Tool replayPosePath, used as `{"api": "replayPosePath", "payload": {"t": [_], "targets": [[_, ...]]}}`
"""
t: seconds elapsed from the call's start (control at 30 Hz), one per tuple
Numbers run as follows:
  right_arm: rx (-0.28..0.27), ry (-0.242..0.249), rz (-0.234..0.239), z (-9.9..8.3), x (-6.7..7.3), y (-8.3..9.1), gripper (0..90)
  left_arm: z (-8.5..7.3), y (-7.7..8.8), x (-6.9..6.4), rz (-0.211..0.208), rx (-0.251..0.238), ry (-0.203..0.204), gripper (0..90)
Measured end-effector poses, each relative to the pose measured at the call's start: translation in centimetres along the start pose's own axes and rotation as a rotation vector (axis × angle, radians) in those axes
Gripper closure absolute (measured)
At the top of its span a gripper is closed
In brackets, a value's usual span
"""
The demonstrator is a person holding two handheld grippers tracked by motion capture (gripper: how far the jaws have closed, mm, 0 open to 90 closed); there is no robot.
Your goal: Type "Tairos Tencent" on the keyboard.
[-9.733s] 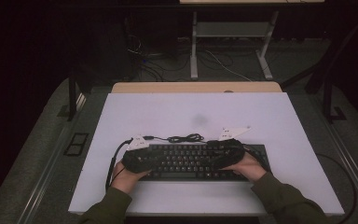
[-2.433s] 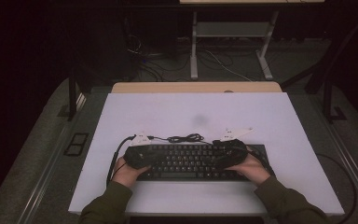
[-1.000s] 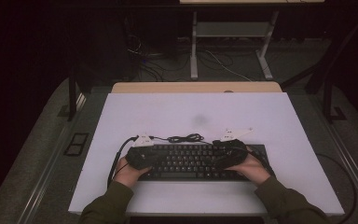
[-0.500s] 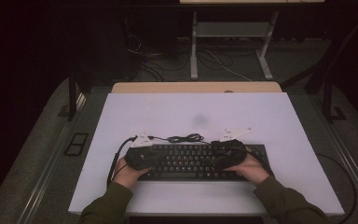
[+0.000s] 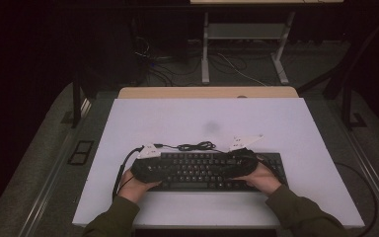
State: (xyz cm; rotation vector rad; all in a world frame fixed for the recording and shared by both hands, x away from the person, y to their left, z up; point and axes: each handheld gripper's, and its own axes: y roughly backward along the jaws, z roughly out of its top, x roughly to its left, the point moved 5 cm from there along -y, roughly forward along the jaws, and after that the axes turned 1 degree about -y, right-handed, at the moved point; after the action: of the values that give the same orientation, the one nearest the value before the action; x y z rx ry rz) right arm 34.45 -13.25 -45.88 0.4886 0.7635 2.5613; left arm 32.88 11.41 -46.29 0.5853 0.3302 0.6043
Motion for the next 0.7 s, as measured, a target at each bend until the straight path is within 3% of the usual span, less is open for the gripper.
{"api": "replayPosePath", "payload": {"t": [0.7], "targets": [[0.04, 0.055, 0.112, 1.0, 1.5, -2.0, 86.6, -0.9, 1.1, -0.9, 0.009, -0.024, 0.018, 26.4]]}}
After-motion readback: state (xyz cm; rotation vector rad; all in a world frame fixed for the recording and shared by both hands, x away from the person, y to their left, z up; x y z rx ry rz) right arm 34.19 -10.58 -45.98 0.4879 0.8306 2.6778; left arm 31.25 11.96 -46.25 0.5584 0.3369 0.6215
